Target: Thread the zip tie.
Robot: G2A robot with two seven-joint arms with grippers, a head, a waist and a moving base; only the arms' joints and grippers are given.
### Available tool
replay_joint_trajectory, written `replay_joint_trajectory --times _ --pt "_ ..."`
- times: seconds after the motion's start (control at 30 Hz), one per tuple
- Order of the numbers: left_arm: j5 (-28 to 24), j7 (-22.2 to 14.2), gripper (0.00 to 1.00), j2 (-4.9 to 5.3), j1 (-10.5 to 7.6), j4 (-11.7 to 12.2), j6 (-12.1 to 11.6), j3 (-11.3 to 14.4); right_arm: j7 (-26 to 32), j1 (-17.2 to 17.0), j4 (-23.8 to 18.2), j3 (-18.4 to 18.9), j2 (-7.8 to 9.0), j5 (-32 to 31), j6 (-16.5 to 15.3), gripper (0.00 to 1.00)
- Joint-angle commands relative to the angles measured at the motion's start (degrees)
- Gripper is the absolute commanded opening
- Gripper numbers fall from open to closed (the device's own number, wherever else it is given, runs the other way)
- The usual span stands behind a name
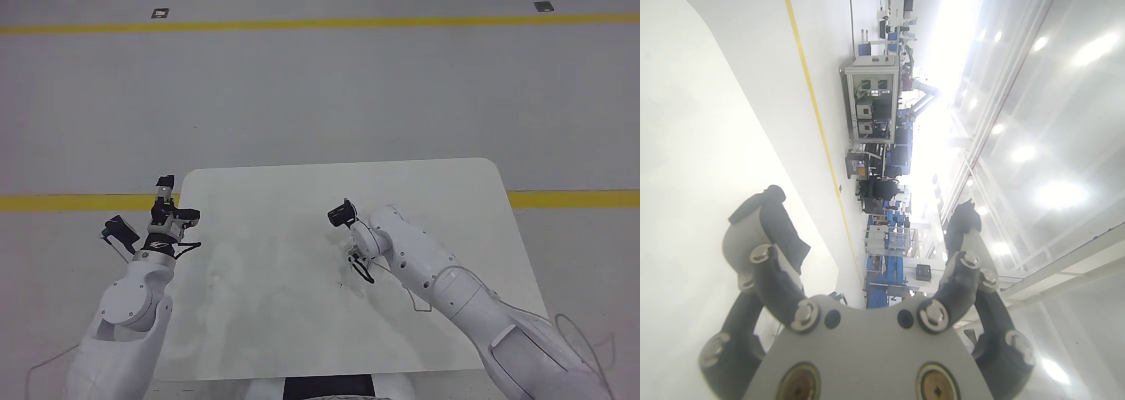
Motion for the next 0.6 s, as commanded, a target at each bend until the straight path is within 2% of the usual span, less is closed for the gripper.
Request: replay_joint_trajectory --times 0.0,0.23,0.4,0.57 --pt "0.0 0.0 1.0 0.0 0.0 0.0 0.0 0.0 -0.04 0.15 0.63 -0.16 -0.29 0.0 -0.07 0.12" --pt "0.0 0.0 1.0 0.0 0.0 0.0 0.0 0.0 0.04 0.59 2.37 -0.27 -1.16 0.27 -0.49 0.1" --pt "0.0 0.0 1.0 0.0 0.0 0.0 0.0 0.0 0.13 0.78 3.1 -0.13 -1.59 0.04 -0.51 0.0" --pt "0.0 0.0 1.0 0.0 0.0 0.0 0.0 0.0 0.26 0.85 3.51 0.08 -1.98 -0.23 -0.66 0.0"
